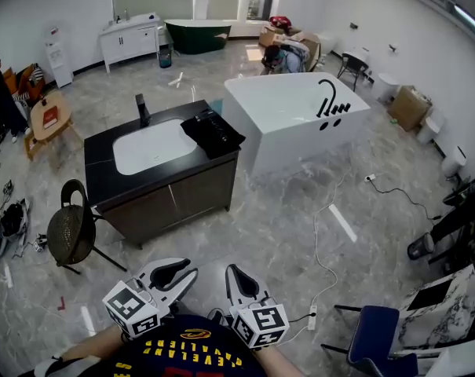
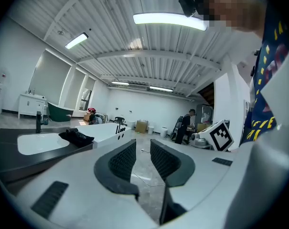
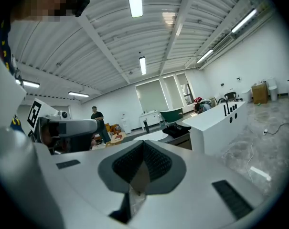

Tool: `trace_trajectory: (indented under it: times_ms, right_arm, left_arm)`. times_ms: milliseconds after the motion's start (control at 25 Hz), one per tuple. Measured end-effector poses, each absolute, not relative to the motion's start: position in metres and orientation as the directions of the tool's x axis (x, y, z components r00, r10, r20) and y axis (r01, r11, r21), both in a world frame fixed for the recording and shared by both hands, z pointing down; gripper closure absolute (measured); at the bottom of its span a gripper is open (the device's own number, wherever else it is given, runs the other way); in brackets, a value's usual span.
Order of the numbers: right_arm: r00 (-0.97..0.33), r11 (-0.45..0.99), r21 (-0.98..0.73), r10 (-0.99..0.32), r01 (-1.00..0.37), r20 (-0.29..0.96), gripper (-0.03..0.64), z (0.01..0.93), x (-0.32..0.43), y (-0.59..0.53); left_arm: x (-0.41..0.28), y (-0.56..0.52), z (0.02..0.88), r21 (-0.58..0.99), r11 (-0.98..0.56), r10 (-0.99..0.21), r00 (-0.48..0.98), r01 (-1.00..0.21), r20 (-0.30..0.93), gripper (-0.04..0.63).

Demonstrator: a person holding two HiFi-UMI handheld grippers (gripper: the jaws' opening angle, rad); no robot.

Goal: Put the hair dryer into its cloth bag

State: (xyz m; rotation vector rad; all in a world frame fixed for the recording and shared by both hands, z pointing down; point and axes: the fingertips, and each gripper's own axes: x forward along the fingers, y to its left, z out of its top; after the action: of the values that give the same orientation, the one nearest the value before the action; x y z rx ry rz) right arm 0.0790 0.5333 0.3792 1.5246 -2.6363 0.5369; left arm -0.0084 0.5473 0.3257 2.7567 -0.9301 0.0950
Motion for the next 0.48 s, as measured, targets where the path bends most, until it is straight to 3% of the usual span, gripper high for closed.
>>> trace_trajectory:
  times_ms: [160, 480]
  right_arm:
    - [-0.549, 0.483, -0.296, -0.81, -0.824, 0.208, 0.609, 0.383, 0.088, 0.528]
    - [-0.565, 0.483, -0.323, -0.788, -0.814, 0.245, 0.609, 0.403, 0.103, 0.496]
  left_arm:
    - [-0.007, 0.535, 0.33, 0.242, -0.729, -0.625, 0.767, -0.64, 0.143, 0.499]
    - [0.023, 0.504, 0.346, 0.247, -0.755, -0.583, 0.794, -0.607, 0.17, 0.499]
